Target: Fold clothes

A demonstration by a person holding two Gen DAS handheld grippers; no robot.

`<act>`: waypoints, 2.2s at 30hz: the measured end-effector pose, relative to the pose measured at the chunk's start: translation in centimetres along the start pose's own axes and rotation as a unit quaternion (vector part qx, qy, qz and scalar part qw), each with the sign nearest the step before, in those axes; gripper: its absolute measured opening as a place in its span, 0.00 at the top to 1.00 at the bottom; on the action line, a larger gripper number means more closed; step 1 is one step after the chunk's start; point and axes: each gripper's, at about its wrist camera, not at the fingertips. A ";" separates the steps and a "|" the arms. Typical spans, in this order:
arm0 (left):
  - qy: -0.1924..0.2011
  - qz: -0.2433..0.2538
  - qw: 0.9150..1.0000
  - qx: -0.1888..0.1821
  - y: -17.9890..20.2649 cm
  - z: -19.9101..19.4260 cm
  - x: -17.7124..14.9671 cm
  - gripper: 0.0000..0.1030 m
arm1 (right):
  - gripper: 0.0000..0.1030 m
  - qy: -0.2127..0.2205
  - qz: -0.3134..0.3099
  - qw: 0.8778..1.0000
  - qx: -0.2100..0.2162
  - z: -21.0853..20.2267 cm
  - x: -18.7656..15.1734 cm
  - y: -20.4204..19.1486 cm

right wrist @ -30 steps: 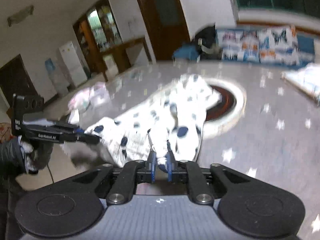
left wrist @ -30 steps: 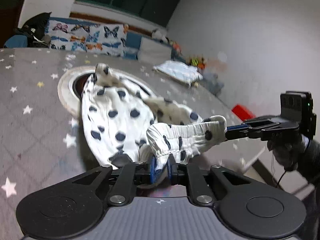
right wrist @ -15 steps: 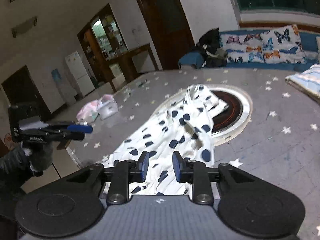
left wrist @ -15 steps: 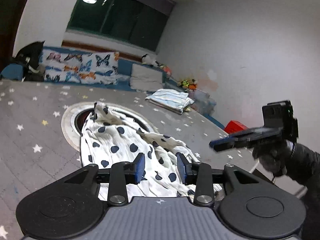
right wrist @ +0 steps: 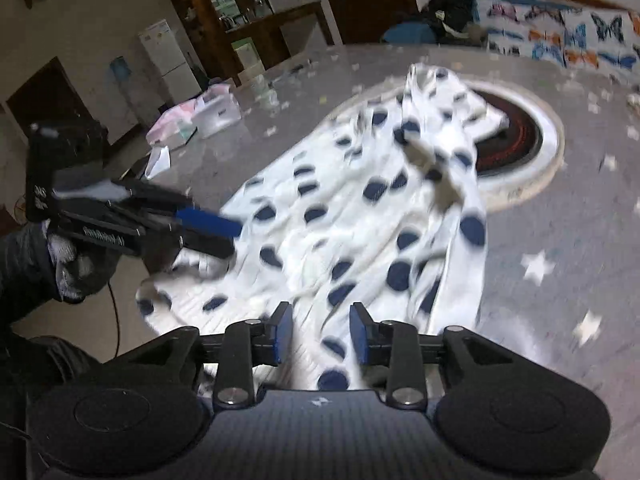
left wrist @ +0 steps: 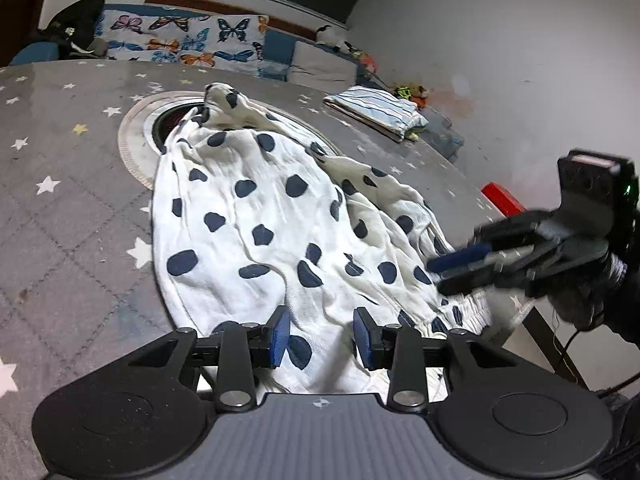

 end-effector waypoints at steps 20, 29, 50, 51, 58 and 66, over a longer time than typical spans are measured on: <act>0.028 -0.023 0.998 0.046 -2.1 2.8 3.6 0.51 | 0.64 0.052 -0.037 0.993 -0.100 13.0 18.1 -0.5; 0.024 -0.032 0.998 0.044 -2.6 2.9 3.7 0.50 | 0.92 0.038 0.007 0.992 -0.118 16.9 19.1 3.2; 0.014 -0.012 0.997 0.070 -1.5 3.5 4.7 0.47 | 0.97 0.144 0.109 0.945 -0.272 0.6 11.5 13.1; 0.015 -0.010 0.997 0.071 -1.4 3.5 4.9 0.47 | 0.97 0.142 0.118 0.941 -0.283 -0.2 10.7 13.7; 0.037 0.014 0.994 0.099 -1.3 3.5 8.6 0.47 | 0.90 0.098 0.168 0.927 -0.321 -1.6 4.5 15.5; 0.041 0.044 0.988 0.143 -3.2 7.1 14.5 0.48 | 0.72 0.123 0.192 0.919 -0.321 -4.2 2.0 15.6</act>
Point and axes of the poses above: each gripper's, at about its wrist camera, not at the fingertips, and z roughly the way its jaws point, y to its right, x to its top, and after that the axes turned 7 degrees about z, right-handed
